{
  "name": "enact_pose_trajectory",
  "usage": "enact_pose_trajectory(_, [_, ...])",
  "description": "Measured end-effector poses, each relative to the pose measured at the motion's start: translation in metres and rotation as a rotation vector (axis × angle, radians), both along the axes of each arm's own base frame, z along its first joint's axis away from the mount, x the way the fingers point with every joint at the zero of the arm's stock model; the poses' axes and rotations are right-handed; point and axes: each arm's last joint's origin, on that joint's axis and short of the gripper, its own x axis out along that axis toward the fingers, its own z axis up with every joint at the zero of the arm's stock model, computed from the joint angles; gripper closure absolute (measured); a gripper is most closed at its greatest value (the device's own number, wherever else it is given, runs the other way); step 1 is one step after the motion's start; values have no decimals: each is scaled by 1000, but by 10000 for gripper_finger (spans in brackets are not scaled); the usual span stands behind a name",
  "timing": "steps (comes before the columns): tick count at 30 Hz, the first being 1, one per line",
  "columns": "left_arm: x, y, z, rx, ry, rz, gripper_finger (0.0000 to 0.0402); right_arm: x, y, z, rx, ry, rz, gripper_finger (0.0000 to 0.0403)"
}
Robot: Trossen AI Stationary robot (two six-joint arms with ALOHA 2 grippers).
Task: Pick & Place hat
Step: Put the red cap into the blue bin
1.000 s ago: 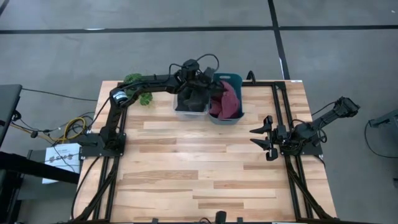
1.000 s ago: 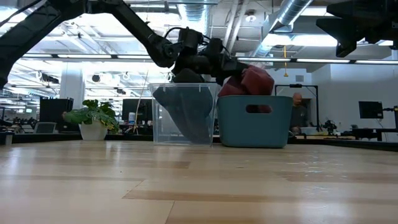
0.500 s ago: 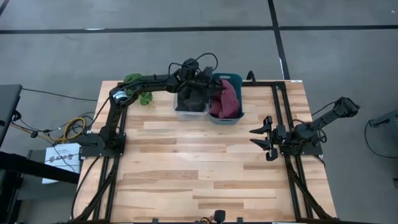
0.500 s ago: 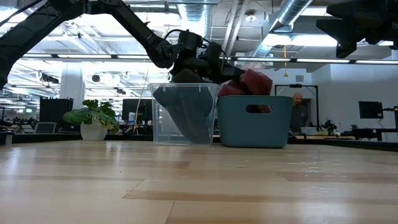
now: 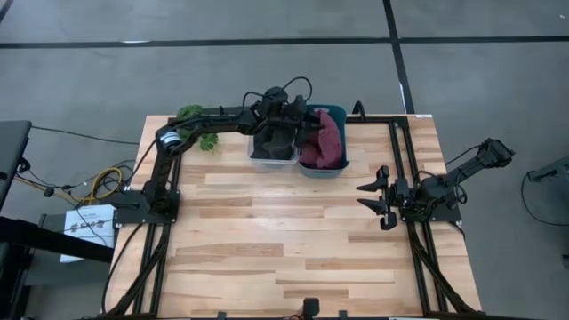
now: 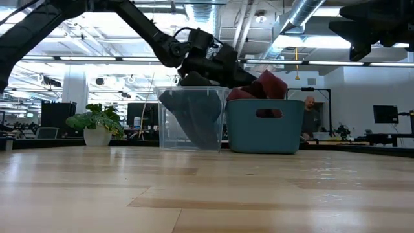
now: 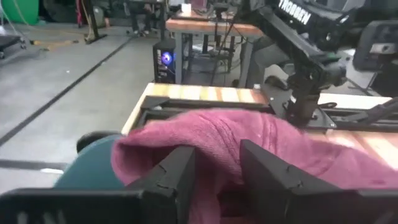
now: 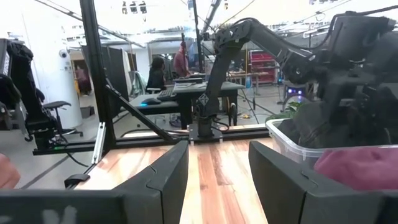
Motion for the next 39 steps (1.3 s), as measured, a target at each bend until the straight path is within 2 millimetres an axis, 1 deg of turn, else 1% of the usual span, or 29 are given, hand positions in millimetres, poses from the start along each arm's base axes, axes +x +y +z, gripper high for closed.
enact_pose_trajectory(5, [-6,-4,14,29,-18,0,276,0,0,-2,-9,16,0,242])
enact_pose_trajectory(10, [-21,-11,33,50,-40,0,277,0,0,-2,-10,19,0,242])
enact_pose_trajectory(15, [-46,-24,50,57,-53,1,275,0,0,-2,-9,19,-15,242])
enact_pose_trajectory(20, [-83,-46,61,58,-56,-5,277,0,-4,-3,0,33,-154,242])
enact_pose_trajectory(25, [-127,-75,58,54,-48,-19,275,-2,-10,-3,25,45,-343,242])
enact_pose_trajectory(29, [-163,-102,44,47,-35,-45,274,-3,-15,-3,45,53,-493,242])
enact_pose_trajectory(34, [-204,-131,25,74,-68,7,274,-1,-25,-3,71,43,-594,250])
enact_pose_trajectory(36, [-217,-140,17,67,-101,33,274,0,-30,-3,82,38,-641,257])
enact_pose_trajectory(39, [-234,-148,9,58,-175,42,274,2,-38,-3,75,31,-647,268])
